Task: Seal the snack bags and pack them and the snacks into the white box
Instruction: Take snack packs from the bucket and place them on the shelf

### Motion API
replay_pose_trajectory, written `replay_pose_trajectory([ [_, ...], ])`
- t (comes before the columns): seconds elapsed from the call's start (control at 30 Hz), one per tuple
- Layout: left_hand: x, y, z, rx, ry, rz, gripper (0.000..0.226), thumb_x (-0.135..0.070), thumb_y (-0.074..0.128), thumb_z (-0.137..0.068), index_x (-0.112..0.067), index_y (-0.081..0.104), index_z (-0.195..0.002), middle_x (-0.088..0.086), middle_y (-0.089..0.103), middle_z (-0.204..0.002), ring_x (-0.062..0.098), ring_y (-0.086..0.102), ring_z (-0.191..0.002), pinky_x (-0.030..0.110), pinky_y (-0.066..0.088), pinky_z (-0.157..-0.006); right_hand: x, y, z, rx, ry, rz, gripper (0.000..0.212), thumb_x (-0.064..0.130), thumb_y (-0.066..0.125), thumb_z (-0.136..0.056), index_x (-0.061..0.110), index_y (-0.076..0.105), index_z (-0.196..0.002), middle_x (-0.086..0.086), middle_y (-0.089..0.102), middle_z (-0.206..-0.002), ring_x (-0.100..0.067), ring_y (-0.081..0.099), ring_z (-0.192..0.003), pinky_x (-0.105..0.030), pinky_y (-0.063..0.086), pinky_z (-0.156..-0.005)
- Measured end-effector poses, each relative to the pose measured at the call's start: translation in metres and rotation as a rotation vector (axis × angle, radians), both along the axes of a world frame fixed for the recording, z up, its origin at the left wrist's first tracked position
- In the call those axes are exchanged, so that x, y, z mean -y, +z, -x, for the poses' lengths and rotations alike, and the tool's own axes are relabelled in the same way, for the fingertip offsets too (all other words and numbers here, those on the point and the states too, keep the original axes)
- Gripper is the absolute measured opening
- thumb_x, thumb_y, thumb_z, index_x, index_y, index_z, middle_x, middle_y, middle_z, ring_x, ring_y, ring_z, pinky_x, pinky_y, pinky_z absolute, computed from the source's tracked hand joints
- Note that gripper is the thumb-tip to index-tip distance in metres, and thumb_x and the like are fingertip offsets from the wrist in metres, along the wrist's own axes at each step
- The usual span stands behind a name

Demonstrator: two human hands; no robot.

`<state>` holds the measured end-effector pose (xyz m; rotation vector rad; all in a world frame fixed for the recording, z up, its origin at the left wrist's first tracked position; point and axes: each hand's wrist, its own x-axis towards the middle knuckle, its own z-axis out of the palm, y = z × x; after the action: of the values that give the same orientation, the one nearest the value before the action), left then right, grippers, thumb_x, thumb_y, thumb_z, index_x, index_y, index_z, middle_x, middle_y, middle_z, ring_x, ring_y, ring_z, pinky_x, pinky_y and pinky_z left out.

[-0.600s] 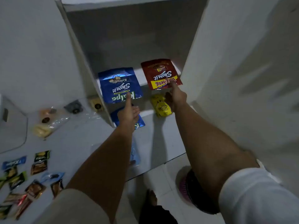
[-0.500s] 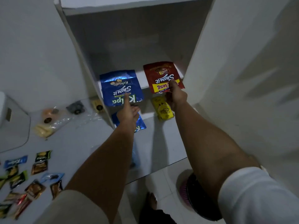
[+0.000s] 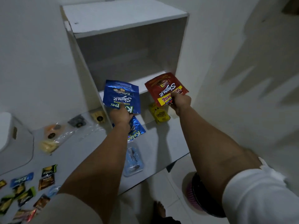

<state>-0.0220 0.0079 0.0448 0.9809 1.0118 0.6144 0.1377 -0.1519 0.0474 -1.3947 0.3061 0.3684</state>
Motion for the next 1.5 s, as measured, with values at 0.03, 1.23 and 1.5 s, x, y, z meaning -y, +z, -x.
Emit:
replay_pose_trajectory([
  [0.03, 0.0, 0.002, 0.009, -0.045, -0.066, -0.072, 0.018, -0.028, 0.061, -0.096, -0.019, 0.06, -0.08, 0.006, 0.072, -0.089, 0.027, 0.073, -0.081, 0.046, 0.063, -0.076, 0.013, 0.004, 0.009, 0.025, -0.033, 0.01, 0.009, 0.003, 0.07, -0.089, 0.008, 0.067, -0.094, -0.015, 0.076, -0.099, -0.03, 0.075, -0.085, -0.046, 0.065, -0.073],
  [1.23, 0.332, -0.19, 0.055, -0.677, -1.352, -0.311, 0.018, -0.015, 0.056, -0.094, 0.0, 0.066, -0.09, 0.019, 0.071, -0.097, 0.033, 0.069, -0.087, 0.051, 0.06, -0.086, 0.427, -0.192, 0.255, -0.35, -0.143, 0.802, 0.022, 0.013, 0.063, -0.088, 0.005, 0.078, -0.102, -0.018, 0.076, -0.098, -0.035, 0.072, -0.091, -0.043, 0.06, -0.084],
  [1.5, 0.413, -0.266, -0.04, -0.773, -1.399, -0.177, 0.031, -0.032, 0.067, -0.08, -0.003, 0.073, -0.086, 0.021, 0.074, -0.09, 0.036, 0.074, -0.083, 0.055, 0.063, -0.075, 0.457, -0.249, 0.144, -0.411, 0.036, 0.773, 0.022, 0.016, 0.063, -0.088, 0.007, 0.078, -0.102, -0.014, 0.076, -0.101, -0.033, 0.072, -0.095, -0.042, 0.06, -0.086],
])
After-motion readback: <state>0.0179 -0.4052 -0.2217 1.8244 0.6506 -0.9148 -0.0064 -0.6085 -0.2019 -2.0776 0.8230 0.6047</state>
